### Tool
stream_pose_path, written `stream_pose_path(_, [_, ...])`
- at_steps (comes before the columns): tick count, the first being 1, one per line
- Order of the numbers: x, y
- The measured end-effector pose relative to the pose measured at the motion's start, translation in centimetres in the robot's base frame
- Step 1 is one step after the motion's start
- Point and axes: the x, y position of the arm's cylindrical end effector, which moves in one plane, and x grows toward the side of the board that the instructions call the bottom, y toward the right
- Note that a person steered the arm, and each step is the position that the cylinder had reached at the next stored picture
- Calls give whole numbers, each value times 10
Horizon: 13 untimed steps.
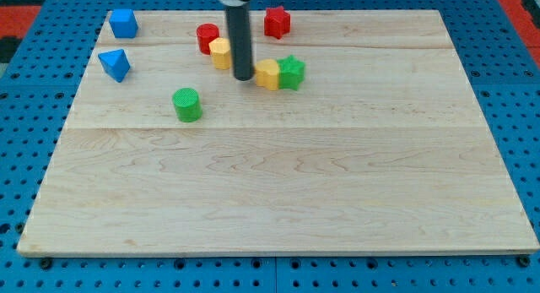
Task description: Place yellow hexagon below blue triangle
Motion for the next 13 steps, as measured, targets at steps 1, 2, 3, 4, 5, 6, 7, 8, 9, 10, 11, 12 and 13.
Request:
stream_pose_path(1, [19,-20])
stream_pose_path(2, [36,8])
stream_pose_path(3, [-8,58])
stream_pose_path(4, [-33,46])
stream_pose_path(5, [-36,-7])
stream_pose_path(6, [-53,-2])
stream_pose_path(7, [-58,88])
stream_pose_path(8, [-78,154])
stream_pose_path(9, [-100,187])
stream_pose_path(10, [-90,190])
stream_pose_path(11, [-81,196])
stream_pose_path(12, [-81,193])
stream_pose_path(13, [-51,188])
